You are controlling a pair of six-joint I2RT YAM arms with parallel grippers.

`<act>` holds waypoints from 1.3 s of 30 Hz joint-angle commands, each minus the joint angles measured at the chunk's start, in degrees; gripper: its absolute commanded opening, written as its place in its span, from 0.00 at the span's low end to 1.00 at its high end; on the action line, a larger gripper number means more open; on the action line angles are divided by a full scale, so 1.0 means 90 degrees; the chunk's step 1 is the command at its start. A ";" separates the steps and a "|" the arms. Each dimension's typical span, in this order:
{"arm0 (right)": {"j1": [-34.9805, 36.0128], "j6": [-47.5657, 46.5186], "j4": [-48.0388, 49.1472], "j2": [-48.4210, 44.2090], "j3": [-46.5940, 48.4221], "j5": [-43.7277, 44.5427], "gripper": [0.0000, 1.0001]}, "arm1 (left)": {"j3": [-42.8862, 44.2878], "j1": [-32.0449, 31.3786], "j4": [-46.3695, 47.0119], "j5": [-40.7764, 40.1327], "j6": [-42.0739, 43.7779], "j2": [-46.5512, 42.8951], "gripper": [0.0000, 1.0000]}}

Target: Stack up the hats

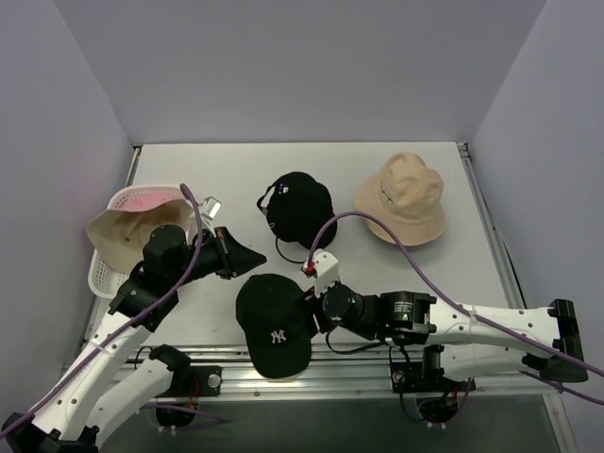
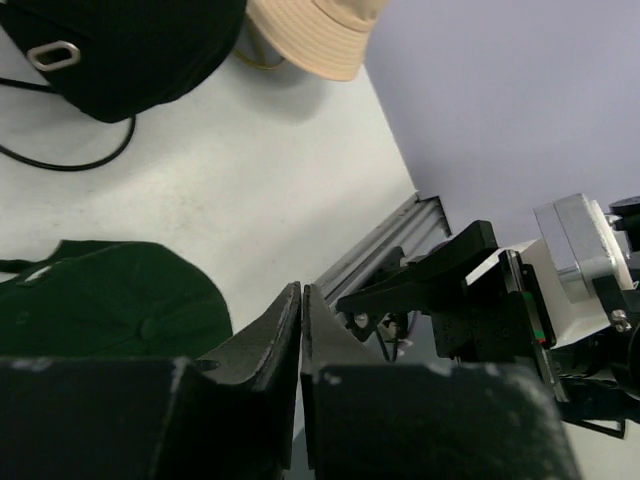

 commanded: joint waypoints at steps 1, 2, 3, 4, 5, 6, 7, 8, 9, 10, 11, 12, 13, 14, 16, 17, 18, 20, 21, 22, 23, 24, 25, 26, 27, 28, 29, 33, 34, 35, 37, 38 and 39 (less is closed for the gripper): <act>0.0167 0.0875 0.0444 -0.0410 -0.0465 0.0714 0.54 | 0.0659 -0.0088 -0.1385 -0.0731 0.1106 0.0056 0.14; 0.0215 0.0935 0.0541 -0.0499 -0.0612 0.0830 0.55 | 0.0737 -0.0185 -0.1542 -0.0887 0.1282 0.0172 0.20; 0.0264 0.0994 0.0658 -0.0558 -0.0739 0.0860 0.55 | 0.0767 -0.0515 -0.1756 -0.1072 0.1351 0.0241 0.23; 0.0255 0.1033 0.0669 -0.0694 -0.0924 0.0890 0.55 | 0.0815 -0.0760 -0.1864 -0.1596 0.1400 0.0338 0.32; 0.0255 0.1120 0.0640 -0.0743 -0.0974 0.0987 0.55 | 0.0883 -0.1033 -0.2020 -0.1940 0.1497 0.0600 0.37; 0.0255 0.1170 0.0543 -0.0811 -0.1013 0.1026 0.55 | 0.1106 -0.1684 -0.2360 -0.2320 0.1527 0.0758 0.41; 0.0255 0.1209 0.0503 -0.0986 -0.1081 0.1065 0.56 | 0.1244 -0.2019 -0.2547 -0.3059 0.1547 0.1146 0.47; 0.0265 0.1248 0.0455 -0.1075 -0.1111 0.1085 0.56 | 0.1400 -0.2332 -0.2771 -0.3453 0.1566 0.1343 0.50; 0.0274 0.1277 0.0348 -0.1308 -0.1140 0.1134 0.56 | 0.1653 -0.2886 -0.3131 -0.3785 0.1557 0.1519 0.54; 0.0274 0.1306 0.0279 -0.1436 -0.1179 0.1163 0.56 | 0.1752 -0.3114 -0.3270 -0.4040 0.1537 0.1830 0.57; 0.0274 0.1326 0.0201 -0.1592 -0.1228 0.1212 0.56 | 0.1821 -0.3309 -0.3349 -0.4246 0.1576 0.1959 0.65; 0.0274 0.1423 0.0026 -0.1729 -0.1257 0.1299 0.56 | 0.1860 -0.3485 -0.3321 -0.4257 0.1615 0.2057 0.68; 0.0274 0.1463 -0.0043 -0.2059 -0.1287 0.1348 0.56 | 0.1919 -0.3806 -0.3311 -0.4287 0.1615 0.2242 0.70; 0.0274 0.1511 -0.0150 -0.2255 -0.1384 0.1378 0.56 | 0.1977 -0.3945 -0.3330 -0.4432 0.1606 0.2350 0.71; 0.0274 0.1599 -0.0200 -0.2762 -0.1501 0.1417 0.56 | 0.2104 -0.4266 -0.3360 -0.4618 0.1557 0.2652 0.72; 0.0284 0.1629 -0.0239 -0.2939 -0.1608 0.1417 0.56 | 0.2153 -0.4326 -0.3466 -0.4764 0.1537 0.2789 0.73; 0.0284 0.1648 -0.0258 -0.3202 -0.1657 0.1417 0.56 | 0.2212 -0.4375 -0.3544 -0.4823 0.1518 0.2916 0.73; 0.0284 0.1678 -0.0394 -0.3380 -0.1707 0.1407 0.56 | 0.2368 -0.4502 -0.3788 -0.5009 0.1440 0.3394 0.73; 0.0284 0.1688 -0.0444 -0.3496 -0.1697 0.1417 0.56 | 0.2426 -0.4541 -0.3828 -0.5116 0.1420 0.3551 0.74; 0.0284 0.1697 -0.0483 -0.3546 -0.1687 0.1417 0.56 | 0.2553 -0.4590 -0.3857 -0.5156 0.1401 0.3842 0.74; 0.0284 0.1697 -0.0493 -0.3585 -0.1687 0.1417 0.56 | 0.2602 -0.4687 -0.3867 -0.5214 0.1372 0.3971 0.74; 0.0284 0.1697 -0.0483 -0.3653 -0.1687 0.1408 0.56 | 0.2651 -0.4727 -0.3867 -0.5340 0.1362 0.4069 0.74; 0.0284 0.1697 -0.0474 -0.3673 -0.1678 0.1398 0.56 | 0.2700 -0.4747 -0.3887 -0.5419 0.1332 0.4263 0.74; 0.0284 0.1697 -0.0473 -0.3693 -0.1668 0.1398 0.56 | 0.2807 -0.4757 -0.3984 -0.5487 0.1284 0.4362 0.74; 0.0294 0.1697 -0.0473 -0.3712 -0.1658 0.1407 0.56 | 0.2847 -0.4757 -0.4023 -0.5575 0.1245 0.4440 0.74; 0.0284 0.1688 -0.0473 -0.3712 -0.1629 0.1398 0.56 | 0.2895 -0.4766 -0.4072 -0.5740 0.1186 0.4596 0.74; 0.0284 0.1678 -0.0473 -0.3722 -0.1629 0.1398 0.56 | 0.2944 -0.4767 -0.4121 -0.5790 0.1166 0.4684 0.73; 0.0284 0.1678 -0.0493 -0.3820 -0.1629 0.1427 0.56 | 0.2838 -0.4767 -0.3907 -0.5684 0.1147 0.4919 0.62; 0.0284 0.1678 -0.0483 -0.3830 -0.1638 0.1417 0.56 | 0.2799 -0.4757 -0.3868 -0.5664 0.1137 0.4948 0.57; 0.0284 0.1678 -0.0474 -0.3849 -0.1648 0.1427 0.56 | 0.2788 -0.4737 -0.3829 -0.5683 0.1098 0.4958 0.38; 0.0284 0.1678 -0.0454 -0.3869 -0.1648 0.1427 0.56 | 0.2759 -0.4689 -0.3828 -0.5732 0.0991 0.4939 0.21; 0.0284 0.1678 -0.0425 -0.3859 -0.1658 0.1427 0.56 | 0.2749 -0.4669 -0.3790 -0.5732 0.0971 0.4910 0.12; 0.0284 0.1678 -0.0396 -0.3840 -0.1658 0.1408 0.56 | 0.2730 -0.4659 -0.3751 -0.5703 0.0961 0.4871 0.09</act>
